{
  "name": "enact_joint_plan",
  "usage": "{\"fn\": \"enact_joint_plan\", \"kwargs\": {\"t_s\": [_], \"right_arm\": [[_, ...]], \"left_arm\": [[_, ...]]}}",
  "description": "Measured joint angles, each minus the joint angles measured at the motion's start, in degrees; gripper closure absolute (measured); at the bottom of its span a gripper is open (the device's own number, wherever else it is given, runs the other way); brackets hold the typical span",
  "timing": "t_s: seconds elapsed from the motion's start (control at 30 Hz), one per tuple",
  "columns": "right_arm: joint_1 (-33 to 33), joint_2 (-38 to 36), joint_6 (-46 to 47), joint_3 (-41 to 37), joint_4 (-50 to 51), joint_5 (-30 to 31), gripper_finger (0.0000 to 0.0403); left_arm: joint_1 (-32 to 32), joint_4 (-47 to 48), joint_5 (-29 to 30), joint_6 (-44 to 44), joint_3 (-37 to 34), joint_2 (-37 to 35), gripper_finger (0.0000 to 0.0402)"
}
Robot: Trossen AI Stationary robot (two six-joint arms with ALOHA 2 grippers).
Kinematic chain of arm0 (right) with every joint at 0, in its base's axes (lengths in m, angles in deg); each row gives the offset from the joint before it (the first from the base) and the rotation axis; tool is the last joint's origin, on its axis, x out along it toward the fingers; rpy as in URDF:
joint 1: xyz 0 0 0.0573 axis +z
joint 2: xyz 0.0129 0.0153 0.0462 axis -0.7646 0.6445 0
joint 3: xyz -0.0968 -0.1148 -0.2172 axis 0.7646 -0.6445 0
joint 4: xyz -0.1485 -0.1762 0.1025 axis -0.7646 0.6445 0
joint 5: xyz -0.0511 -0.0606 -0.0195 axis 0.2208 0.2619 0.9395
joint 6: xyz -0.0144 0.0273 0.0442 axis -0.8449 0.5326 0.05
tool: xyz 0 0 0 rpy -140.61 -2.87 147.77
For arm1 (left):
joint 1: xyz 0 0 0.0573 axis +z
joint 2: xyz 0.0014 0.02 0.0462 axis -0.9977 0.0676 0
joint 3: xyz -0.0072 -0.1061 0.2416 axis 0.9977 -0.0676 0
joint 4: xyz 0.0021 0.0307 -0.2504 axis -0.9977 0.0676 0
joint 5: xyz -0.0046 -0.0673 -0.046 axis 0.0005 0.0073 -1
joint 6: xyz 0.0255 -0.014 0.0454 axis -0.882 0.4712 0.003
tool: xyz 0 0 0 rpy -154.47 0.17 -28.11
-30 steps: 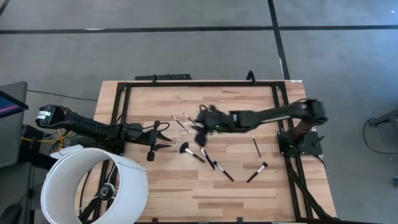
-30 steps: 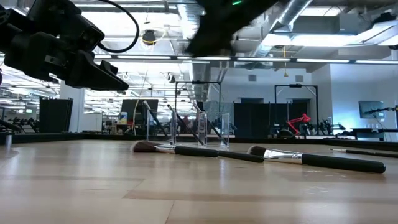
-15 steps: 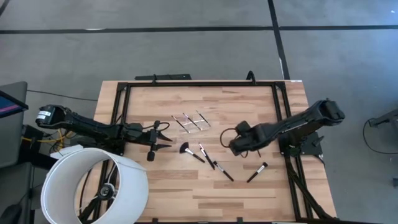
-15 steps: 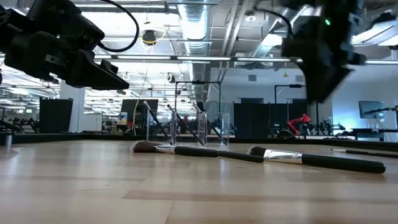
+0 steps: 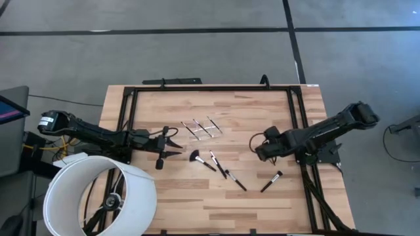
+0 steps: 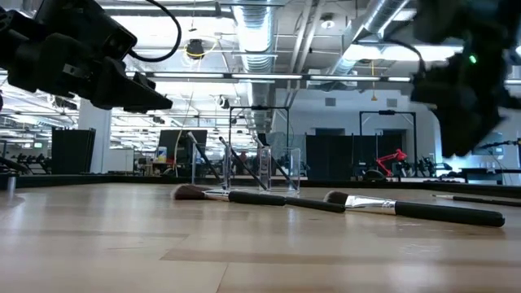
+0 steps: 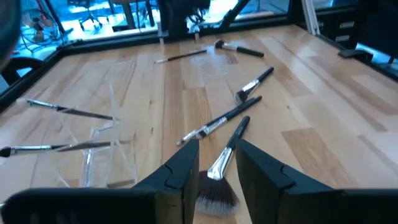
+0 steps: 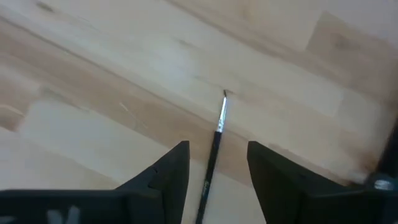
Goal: Put items in baskets/containers
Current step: Put the black liner brush into the transparent organizer
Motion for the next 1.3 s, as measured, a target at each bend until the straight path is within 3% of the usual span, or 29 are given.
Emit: {"fn": "enact_joint_plan", "kwargs": {"t_s": [0.23, 0.33, 0.6, 0.8, 1.03, 1.3], "right_arm": [[0.34, 0.98, 1.68, -14.41, -20.87, 0.40, 0.0269], [0.64, 2.48, 1.27, -18.36, -26.64, 3.84, 0.0272], [8.89, 5.37, -0.17, -21.99, -32.71, 14.75, 0.0295], [15.04, 6.94, 6.24, -26.64, -37.76, 21.61, 0.0318], [21.40, 14.28, 7.00, -29.84, -48.48, 31.58, 0.0320], [25.74, 29.30, 11.26, -30.00, -59.49, 43.25, 0.0318]], "left_arm": [[-0.02, -1.21, 0.00, 1.45, 0.00, 0.00, 0.0298], [-0.01, -2.05, 0.00, 1.47, 0.00, 0.00, 0.0298], [-0.02, -3.85, 1.50, 3.58, 0.02, -0.04, 0.0298], [0.00, -4.09, 3.26, 4.27, 0.01, -0.04, 0.0298], [0.00, -4.62, 3.68, 4.47, 0.02, -0.04, 0.0298], [0.00, -4.74, 4.72, 4.47, 0.02, -0.04, 0.0298]]}}
